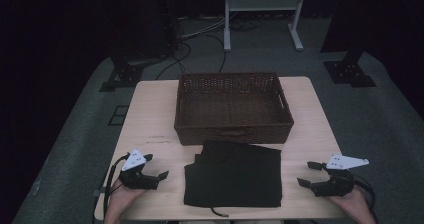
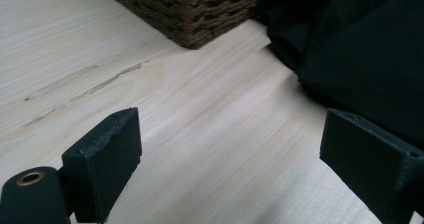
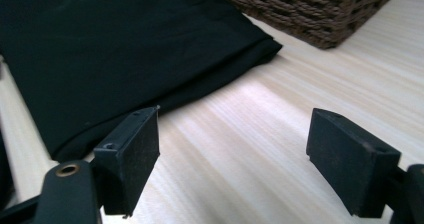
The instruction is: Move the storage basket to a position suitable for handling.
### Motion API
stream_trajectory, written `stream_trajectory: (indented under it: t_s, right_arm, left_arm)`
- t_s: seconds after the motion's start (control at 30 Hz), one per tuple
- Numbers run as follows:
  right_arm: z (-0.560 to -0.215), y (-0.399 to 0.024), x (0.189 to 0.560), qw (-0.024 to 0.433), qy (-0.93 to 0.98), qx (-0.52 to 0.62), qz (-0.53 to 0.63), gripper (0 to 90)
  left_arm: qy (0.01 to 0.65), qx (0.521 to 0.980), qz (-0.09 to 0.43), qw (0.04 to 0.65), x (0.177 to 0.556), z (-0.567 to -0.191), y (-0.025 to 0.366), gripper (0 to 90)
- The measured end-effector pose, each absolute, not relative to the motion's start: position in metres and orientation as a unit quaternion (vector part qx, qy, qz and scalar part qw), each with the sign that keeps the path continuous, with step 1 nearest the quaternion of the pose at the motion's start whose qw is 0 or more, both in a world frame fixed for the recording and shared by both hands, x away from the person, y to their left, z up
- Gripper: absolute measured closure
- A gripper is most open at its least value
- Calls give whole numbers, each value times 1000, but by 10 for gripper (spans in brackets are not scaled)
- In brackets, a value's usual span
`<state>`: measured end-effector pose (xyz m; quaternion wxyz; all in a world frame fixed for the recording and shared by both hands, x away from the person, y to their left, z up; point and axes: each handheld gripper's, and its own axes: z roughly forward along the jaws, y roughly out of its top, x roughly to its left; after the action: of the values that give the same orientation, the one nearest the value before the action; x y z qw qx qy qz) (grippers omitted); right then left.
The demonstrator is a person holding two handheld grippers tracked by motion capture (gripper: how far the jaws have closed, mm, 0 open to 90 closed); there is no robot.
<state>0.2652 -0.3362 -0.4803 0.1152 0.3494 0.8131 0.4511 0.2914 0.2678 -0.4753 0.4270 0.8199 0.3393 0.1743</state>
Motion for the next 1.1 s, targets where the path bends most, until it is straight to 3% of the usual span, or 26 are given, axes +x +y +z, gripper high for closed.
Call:
stream_trajectory:
  t_s: [1.1]
  right_arm:
    - [-457,-307,267,104,838,305,440,166]
  left_arm:
    - [253,857,156,420,290,-447,225,73]
